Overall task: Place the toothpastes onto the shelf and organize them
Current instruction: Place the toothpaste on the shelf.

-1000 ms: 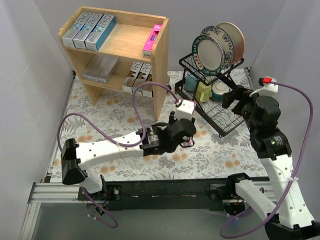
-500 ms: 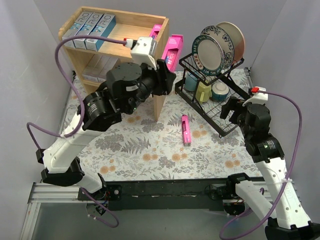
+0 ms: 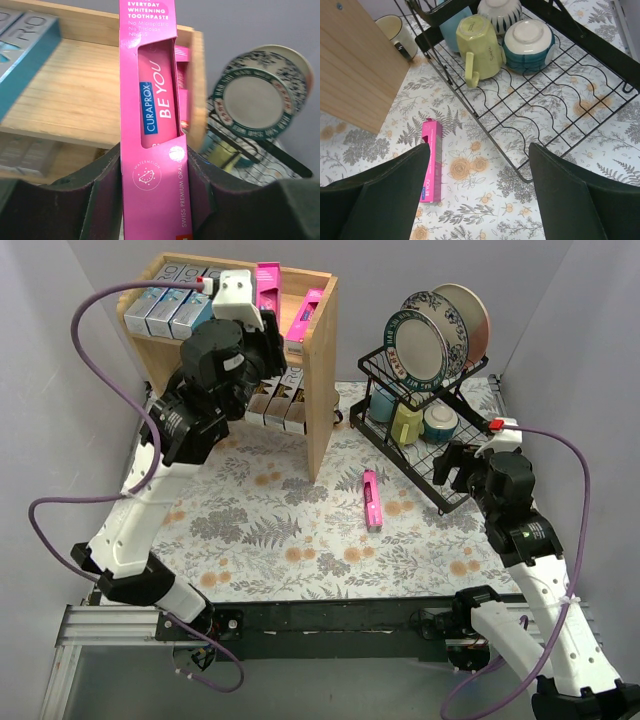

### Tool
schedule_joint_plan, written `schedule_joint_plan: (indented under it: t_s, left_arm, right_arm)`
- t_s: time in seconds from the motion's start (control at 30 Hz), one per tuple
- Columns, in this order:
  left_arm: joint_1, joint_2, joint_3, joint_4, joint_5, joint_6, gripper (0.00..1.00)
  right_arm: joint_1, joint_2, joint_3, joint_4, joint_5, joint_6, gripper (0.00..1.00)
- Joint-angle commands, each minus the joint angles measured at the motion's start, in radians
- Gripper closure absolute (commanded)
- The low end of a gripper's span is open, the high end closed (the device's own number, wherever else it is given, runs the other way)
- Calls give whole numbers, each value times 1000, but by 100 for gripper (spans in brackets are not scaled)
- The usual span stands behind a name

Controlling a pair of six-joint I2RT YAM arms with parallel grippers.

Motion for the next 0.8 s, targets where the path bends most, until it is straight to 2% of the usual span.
schedule_joint_plan:
  t_s: [0.0, 0.13, 0.37, 0.47, 0.6, 0.77]
  left_arm:
    - [157, 30, 27, 44, 130, 42, 83]
    - [283, 77, 50, 64, 265, 20, 81]
    - [359, 204, 96, 111, 394, -41, 79]
    - [365, 215, 78, 134, 412, -55, 71]
    - [365, 203, 30, 159, 423, -80, 51]
    - [366, 163, -11, 186, 411, -107, 40]
  right_arm:
    - [23, -12, -17, 62, -69, -48, 13]
    - [34, -23, -34, 72, -60, -59, 13]
    - [46, -41, -54, 82, -54, -77, 13]
    - [51, -67, -69, 89, -53, -87, 13]
    - [52, -89, -80, 88, -41, -97, 13]
    - [57, -109, -94, 91, -39, -100, 13]
